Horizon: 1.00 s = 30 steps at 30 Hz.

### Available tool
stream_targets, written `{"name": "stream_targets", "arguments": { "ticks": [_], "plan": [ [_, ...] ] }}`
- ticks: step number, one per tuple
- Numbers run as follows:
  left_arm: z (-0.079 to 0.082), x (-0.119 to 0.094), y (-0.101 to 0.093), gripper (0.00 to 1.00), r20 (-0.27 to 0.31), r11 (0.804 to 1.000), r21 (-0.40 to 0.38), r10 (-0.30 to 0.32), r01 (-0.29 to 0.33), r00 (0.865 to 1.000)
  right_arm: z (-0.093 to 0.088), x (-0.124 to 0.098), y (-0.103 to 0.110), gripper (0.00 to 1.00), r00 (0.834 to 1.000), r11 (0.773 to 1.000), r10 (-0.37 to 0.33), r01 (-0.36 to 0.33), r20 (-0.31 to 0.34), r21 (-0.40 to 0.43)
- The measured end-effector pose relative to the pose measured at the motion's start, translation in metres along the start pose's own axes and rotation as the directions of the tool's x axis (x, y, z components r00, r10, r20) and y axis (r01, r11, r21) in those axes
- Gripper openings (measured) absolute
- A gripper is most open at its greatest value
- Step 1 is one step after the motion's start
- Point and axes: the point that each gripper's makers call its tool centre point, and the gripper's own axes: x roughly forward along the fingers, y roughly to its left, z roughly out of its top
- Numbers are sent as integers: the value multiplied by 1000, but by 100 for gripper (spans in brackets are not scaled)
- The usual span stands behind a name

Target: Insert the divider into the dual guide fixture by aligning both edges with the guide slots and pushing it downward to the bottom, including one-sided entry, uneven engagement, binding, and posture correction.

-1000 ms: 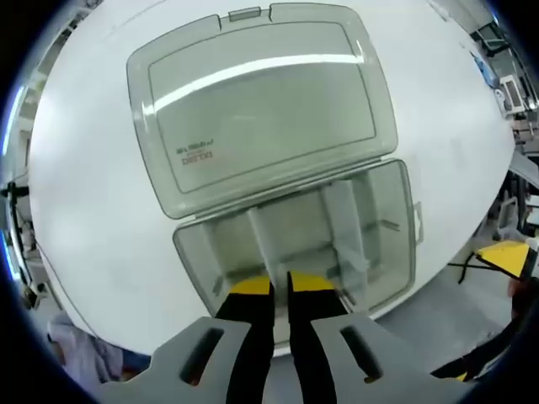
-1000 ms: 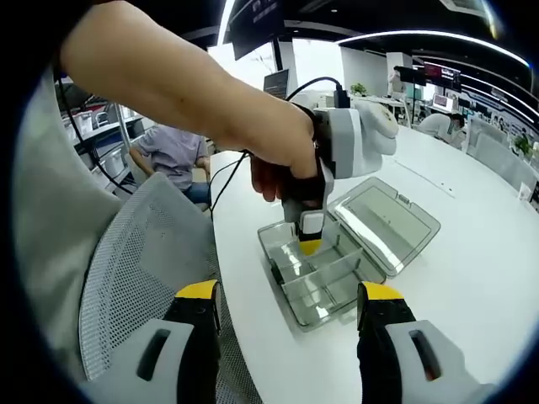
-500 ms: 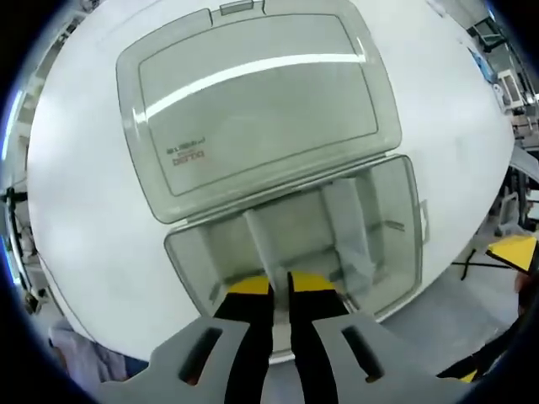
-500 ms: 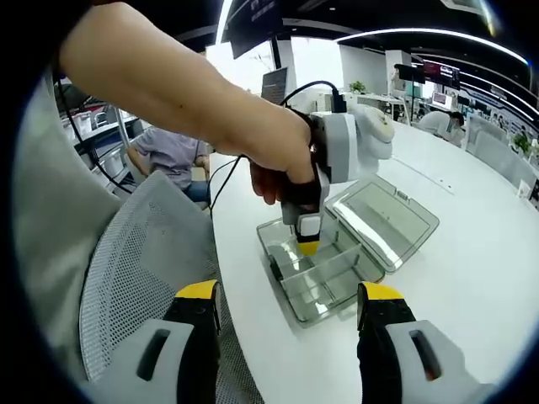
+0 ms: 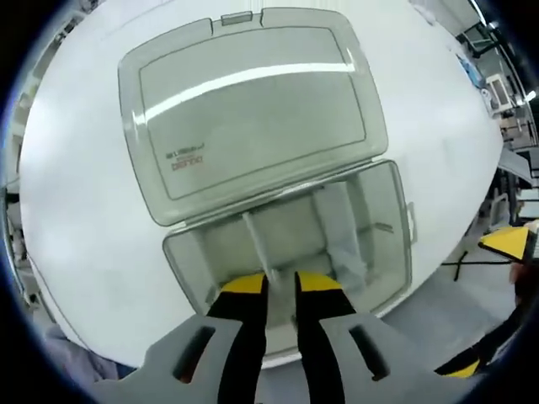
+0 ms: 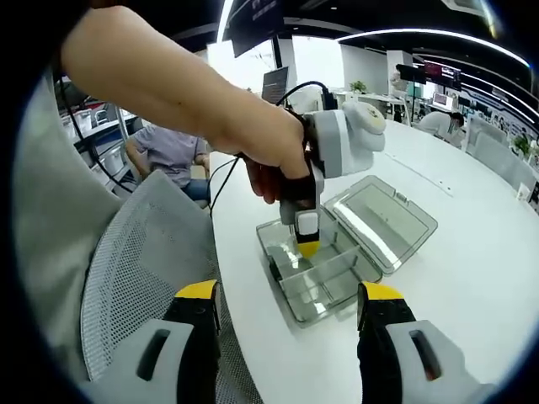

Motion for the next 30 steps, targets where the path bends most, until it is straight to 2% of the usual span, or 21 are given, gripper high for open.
{"name": "stream_targets", "arguments": {
  "ticks": [9, 17, 24, 30],
  "plan": [
    [-4, -14, 1, 9, 19, 999, -22, -25, 26, 999, 3, 0, 2, 63, 1000, 1000, 5, -5, -2, -14],
    [-10, -17, -2, 2, 9, 998, -47, -46, 47, 999, 6, 2, 5, 63, 1000, 1000, 11, -11, -3, -26],
    [-11, -14, -1, 0, 13, 998, -66, -23, 24, 1000, 8, 2, 6, 63, 1000, 1000, 11, -11, -2, -30],
    [-12, -13, -1, 0, 11, 999, -50, -2, 2, 1000, 9, 2, 6, 63, 1000, 1000, 5, -5, 1, -29]
  ]
}}
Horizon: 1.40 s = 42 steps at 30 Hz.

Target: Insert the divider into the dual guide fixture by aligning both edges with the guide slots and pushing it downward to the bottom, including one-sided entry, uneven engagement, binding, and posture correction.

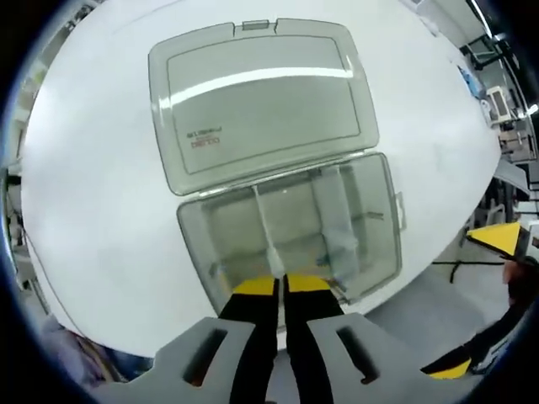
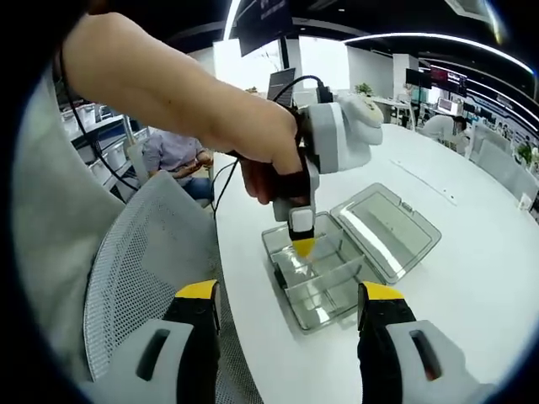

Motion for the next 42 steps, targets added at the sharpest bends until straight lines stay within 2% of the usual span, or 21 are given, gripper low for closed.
{"name": "stream_targets", "arguments": {
  "ticks": [4, 7, 9, 11, 12, 14, 17, 19, 24, 25, 31, 32, 33, 35, 36, 38, 39, 42],
  "plan": [
    [0, 0, 0, 0, 13, 1000, 7, -3, 3, 1000, 1, 0, 0, 63, 1000, 1000, -1, 1, 0, -1],
    [2, 0, -1, 1, 47, 999, 6, -52, 51, 998, 0, -1, 0, 63, 1000, 1000, -2, 2, -4, -3],
    [4, -3, -2, 3, 70, 997, 34, -72, 70, 995, 0, -2, 0, 64, 1000, 1000, -3, 3, -7, -5],
    [5, -5, 1, 11, 97, 995, 13, -95, 95, 991, 1, -2, 0, 64, 1000, 1000, -4, 4, -6, -5],
    [2, -6, 1, 10, 95, 994, 2, -108, 109, 990, 1, -2, 0, 64, 1000, 1000, -4, 4, -7, -5],
    [1, -10, 3, 11, 128, 991, -8, -129, 131, 983, 1, -2, 0, 64, 1000, 1000, -5, 5, -12, -10],
    [-4, -14, 4, 11, 144, 987, -12, -158, 162, 977, 3, -1, 0, 64, 1000, 1000, -4, 4, -13, -13],
    [-3, -17, 5, 12, 181, 984, -2, -175, 178, 968, 4, 0, 1, 64, 1000, 1000, -3, 3, -15, -15],
    [-9, -21, 4, 12, 216, 975, -16, -215, 223, 952, 5, 4, 5, 64, 1000, 1000, 3, -3, -18, -18],
    [-8, -24, 1, 12, 237, 970, -17, -233, 244, 943, 5, 5, 5, 64, 1000, 1000, 4, -5, -20, -21],
    [-15, -30, -1, 18, 301, 955, 13, -285, 295, 910, 4, 5, 7, 65, 1000, 1000, 5, -6, -23, -22],
    [-14, -32, -3, 20, 328, 949, 22, -304, 314, 894, 5, 5, 8, 66, 1000, 1000, 4, -4, -19, -19],
    [-14, -34, -4, 21, 343, 945, 30, -317, 327, 884, 4, 5, 8, 66, 1000, 1000, 3, -3, -20, -16],
    [-15, -38, -5, 22, 364, 938, 30, -333, 346, 870, 3, 5, 7, 66, 1000, 1000, -1, 0, -20, -18],
    [-14, -42, -7, 22, 391, 930, 44, -352, 365, 850, 2, 5, 7, 66, 1000, 1000, -1, 1, -23, -13],
    [-18, -46, -8, 22, 401, 922, 51, -370, 383, 838, 2, 5, 7, 66, 1000, 1000, -3, 2, -22, -14],
    [-17, -49, -11, 22, 418, 917, 73, -386, 393, 822, 2, 5, 7, 67, 1000, 1000, -5, 4, -21, -12],
    [-21, -55, -17, 25, 448, 901, 112, -423, 420, 788, 1, 4, 6, 67, 1000, 1000, -9, 9, -17, -5]
  ]
}}
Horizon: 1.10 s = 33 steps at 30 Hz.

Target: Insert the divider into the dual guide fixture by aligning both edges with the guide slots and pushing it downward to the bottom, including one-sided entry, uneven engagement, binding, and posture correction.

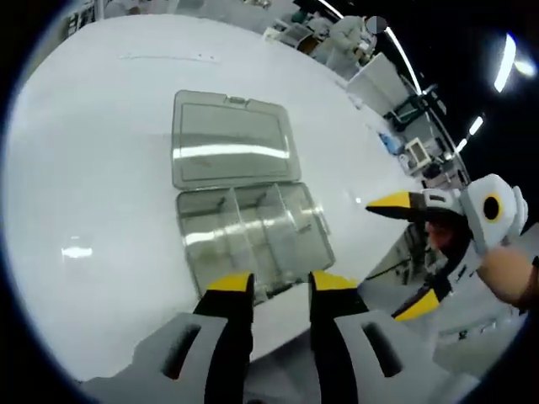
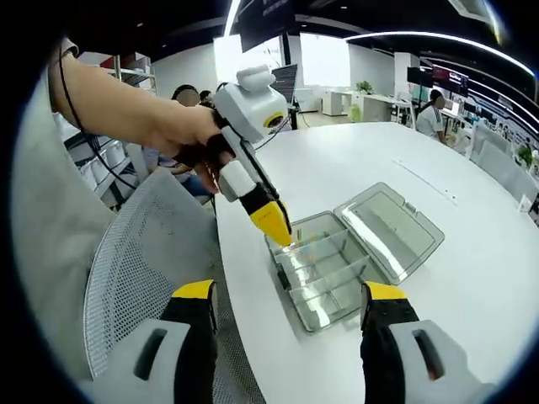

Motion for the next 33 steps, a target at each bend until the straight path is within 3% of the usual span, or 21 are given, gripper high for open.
{"name": "stream_targets", "arguments": {
  "ticks": [3, 10, 14, 21, 25, 33],
  "plan": [
    [-3, -5, -8, 28, 31, 999, 27, -43, 42, 999, 0, 0, -1, 67, 1000, 1000, -4, 4, 9, 14],
    [-9, -18, -11, 33, 83, 994, 95, -63, 55, 995, -1, 1, 2, 68, 1000, 1000, -1, 1, 15, 28],
    [-6, -28, -16, 37, 145, 990, 119, -99, 81, 985, -2, 2, 4, 69, 1000, 1000, 4, -4, 20, 29],
    [-16, -38, -16, 42, 161, 978, 197, -102, 70, 982, -2, 1, 5, 70, 1000, 999, 5, -6, 21, 33],
    [-13, -44, -17, 47, 210, 976, 202, -123, 80, 970, -4, 1, 6, 71, 1000, 999, 4, -5, 16, 35],
    [-17, -45, -26, 54, 220, 960, 265, -152, 91, 964, 2, -1, 7, 72, 999, 1000, 2, -3, 32, 31]
  ]
}}
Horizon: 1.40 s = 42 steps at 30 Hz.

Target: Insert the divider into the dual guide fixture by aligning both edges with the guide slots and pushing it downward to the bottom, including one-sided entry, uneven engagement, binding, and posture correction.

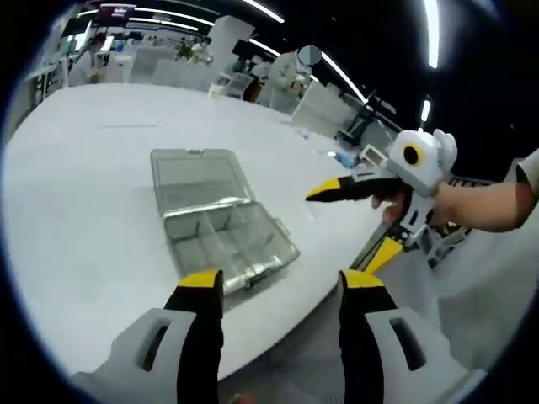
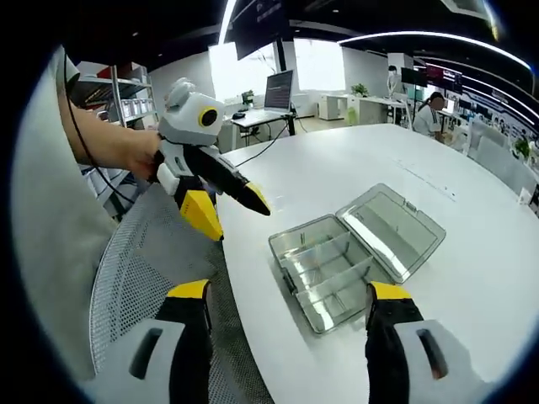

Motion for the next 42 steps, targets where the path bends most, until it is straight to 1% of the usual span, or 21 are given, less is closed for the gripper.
{"name": "stream_targets", "arguments": {
  "ticks": [3, 6, 8, 10, 18, 25, 29, 36, 42],
  "plan": [
    [7, -1, -7, 56, 33, 1000, 12, -17, 17, 999, 1, -1, 2, 72, 1000, 1000, 0, 0, 1, 2],
    [8, -1, -11, 58, 41, 999, 41, -28, 27, 999, 0, -1, 3, 72, 1000, 1000, 1, -1, -2, 2],
    [8, -1, -12, 59, 42, 999, 40, -33, 31, 999, -1, -2, 4, 73, 1000, 1000, 1, -1, -4, 2],
    [11, -3, -13, 60, 57, 998, 46, -39, 36, 998, -1, -3, 4, 73, 1000, 1000, 0, 0, -3, 4],
    [17, -7, -14, 66, 76, 996, 84, -28, 22, 997, 0, -7, 3, 74, 1000, 1000, -7, 7, 3, 6],
    [20, -11, -14, 72, 110, 995, 102, -25, 13, 994, 3, -13, -2, 75, 1000, 1000, -9, 9, 5, -6],
    [19, -11, -15, 74, 110, 994, 105, -23, 12, 994, 2, -20, -3, 75, 1000, 1000, -5, 5, -2, -19],
    [24, -15, -14, 78, 130, 993, 120, -16, 0, 991, -2, -28, -8, 76, 1000, 1000, -1, 1, -10, -25],
    [21, -18, -10, 80, 129, 992, 126, -2, -15, 992, -4, -33, -12, 76, 1000, 1000, -9, 9, -10, -23]
  ]
}}
